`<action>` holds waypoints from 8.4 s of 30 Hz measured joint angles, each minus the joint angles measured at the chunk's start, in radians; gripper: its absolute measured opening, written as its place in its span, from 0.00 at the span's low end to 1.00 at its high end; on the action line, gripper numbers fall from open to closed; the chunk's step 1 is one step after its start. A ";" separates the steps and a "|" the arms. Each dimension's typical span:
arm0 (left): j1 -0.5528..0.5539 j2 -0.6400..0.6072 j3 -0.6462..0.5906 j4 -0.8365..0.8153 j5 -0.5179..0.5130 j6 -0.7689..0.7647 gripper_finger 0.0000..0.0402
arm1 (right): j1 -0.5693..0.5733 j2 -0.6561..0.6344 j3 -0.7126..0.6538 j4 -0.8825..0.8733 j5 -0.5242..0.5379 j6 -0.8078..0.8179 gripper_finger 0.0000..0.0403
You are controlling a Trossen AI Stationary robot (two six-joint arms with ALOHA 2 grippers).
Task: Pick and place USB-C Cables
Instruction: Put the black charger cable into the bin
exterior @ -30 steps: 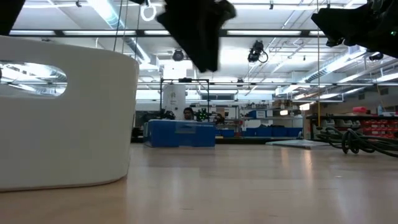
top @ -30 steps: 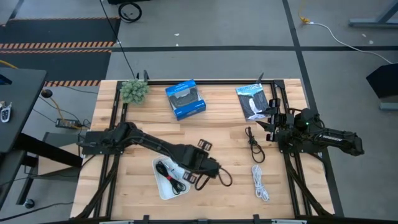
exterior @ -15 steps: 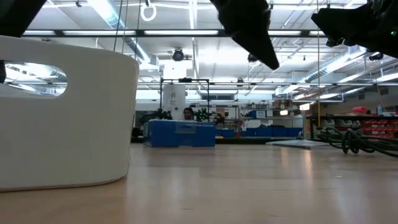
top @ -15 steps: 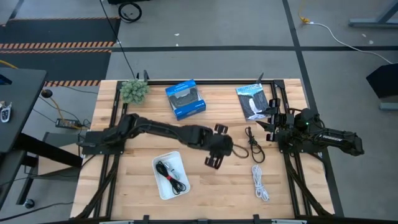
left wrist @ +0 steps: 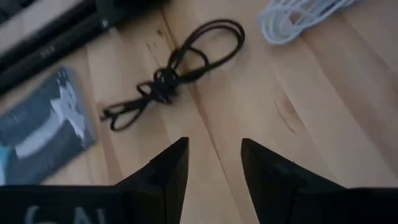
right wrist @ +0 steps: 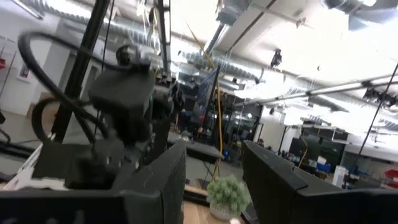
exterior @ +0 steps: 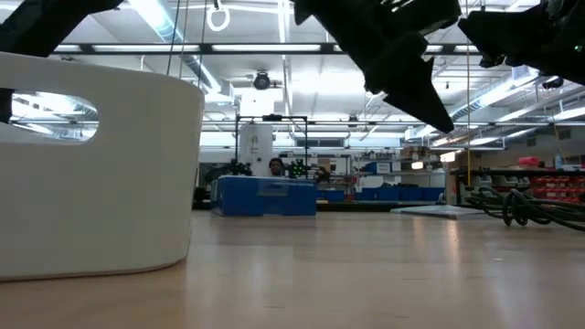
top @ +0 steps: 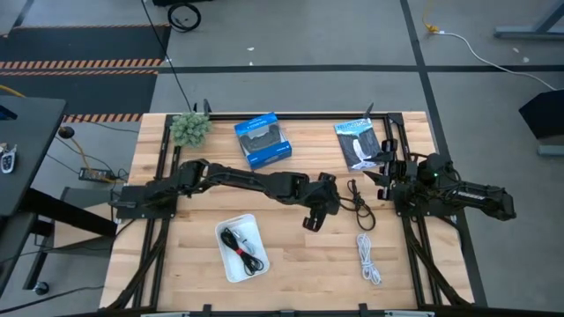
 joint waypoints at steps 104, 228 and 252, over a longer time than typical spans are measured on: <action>-0.188 -0.125 0.001 -0.560 -0.202 0.019 0.39 | 0.030 1.185 0.580 -1.404 0.120 1.167 0.40; -0.373 -0.240 -0.004 -1.064 -0.003 -0.589 0.10 | -0.441 0.751 0.579 0.311 -0.599 0.923 0.40; -0.413 -0.471 -0.410 -1.034 -0.018 -0.654 0.09 | -0.404 0.752 0.579 0.310 -0.582 0.924 0.40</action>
